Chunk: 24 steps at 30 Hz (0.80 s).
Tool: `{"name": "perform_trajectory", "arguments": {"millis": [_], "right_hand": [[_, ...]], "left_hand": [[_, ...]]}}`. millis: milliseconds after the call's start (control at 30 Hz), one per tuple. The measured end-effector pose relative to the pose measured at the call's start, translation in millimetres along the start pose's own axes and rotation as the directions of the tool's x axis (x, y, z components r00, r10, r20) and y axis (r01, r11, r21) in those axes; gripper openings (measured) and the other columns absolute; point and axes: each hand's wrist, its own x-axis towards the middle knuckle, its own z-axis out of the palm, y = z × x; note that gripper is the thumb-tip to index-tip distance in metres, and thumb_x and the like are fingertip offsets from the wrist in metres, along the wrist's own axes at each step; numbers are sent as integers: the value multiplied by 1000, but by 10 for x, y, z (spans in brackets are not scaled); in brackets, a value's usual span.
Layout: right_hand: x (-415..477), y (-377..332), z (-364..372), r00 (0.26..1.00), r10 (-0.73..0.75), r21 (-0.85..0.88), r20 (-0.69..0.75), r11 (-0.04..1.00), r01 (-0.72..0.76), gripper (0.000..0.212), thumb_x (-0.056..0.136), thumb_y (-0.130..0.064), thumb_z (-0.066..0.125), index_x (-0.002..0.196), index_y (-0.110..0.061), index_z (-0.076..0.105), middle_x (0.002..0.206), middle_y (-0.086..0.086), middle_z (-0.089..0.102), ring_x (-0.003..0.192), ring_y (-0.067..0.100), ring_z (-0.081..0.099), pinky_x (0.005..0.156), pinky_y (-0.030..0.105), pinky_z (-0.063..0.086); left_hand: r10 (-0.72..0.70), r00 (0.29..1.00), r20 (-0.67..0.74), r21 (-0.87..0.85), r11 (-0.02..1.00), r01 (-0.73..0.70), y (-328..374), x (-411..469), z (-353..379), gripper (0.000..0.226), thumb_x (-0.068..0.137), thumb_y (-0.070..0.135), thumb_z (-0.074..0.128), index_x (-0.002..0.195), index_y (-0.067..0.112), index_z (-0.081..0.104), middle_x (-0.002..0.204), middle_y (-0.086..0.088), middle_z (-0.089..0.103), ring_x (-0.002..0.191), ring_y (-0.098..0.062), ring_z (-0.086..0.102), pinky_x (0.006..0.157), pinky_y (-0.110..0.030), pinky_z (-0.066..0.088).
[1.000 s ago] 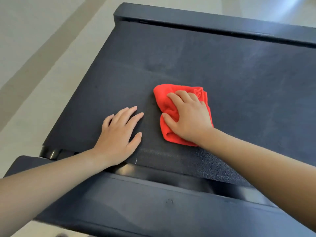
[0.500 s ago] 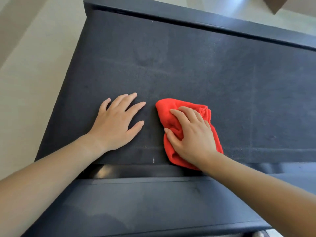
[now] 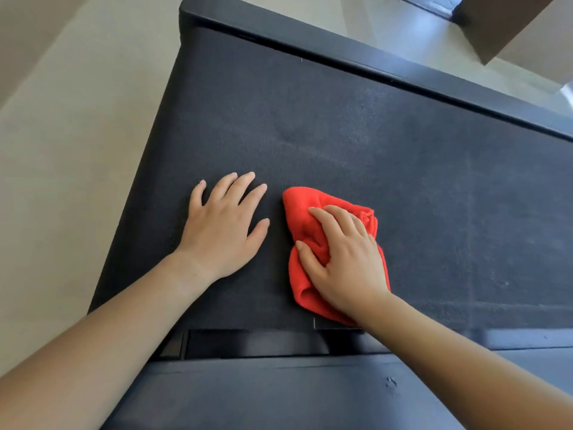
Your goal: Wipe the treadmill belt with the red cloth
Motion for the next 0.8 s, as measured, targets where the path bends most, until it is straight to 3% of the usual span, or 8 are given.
{"name": "perform_trajectory", "arguments": {"millis": [367, 667, 800], "right_hand": [[1014, 62, 225, 998, -23, 57, -55, 998, 26, 49, 88, -46, 49, 131, -23, 48, 135, -4, 47, 127, 19, 37, 95, 40, 36], [1861, 329, 362, 989, -68, 92, -133, 992, 81, 47, 88, -45, 49, 129, -20, 50, 128, 0, 52, 121, 23, 43, 89, 41, 37], [2252, 460, 401, 987, -81, 85, -137, 992, 93, 46, 89, -45, 47, 127, -19, 50, 127, 2, 53, 118, 25, 44, 88, 41, 37]], "left_hand": [[23, 999, 32, 7, 1000, -24, -174, 421, -16, 61, 85, 54, 36, 142, 33, 32, 154, 2, 20, 142, -17, 15, 114, -46, 9], [-240, 971, -14, 23, 971, 240, -199, 1552, 114, 54, 93, 44, 36, 144, 27, 28, 155, -1, 17, 143, -19, 10, 114, -49, 7], [-286, 955, -73, 69, 954, 291, -180, 1808, 173, 52, 93, 40, 32, 144, 32, 26, 155, -1, 17, 143, -18, 10, 114, -47, 7]]}}
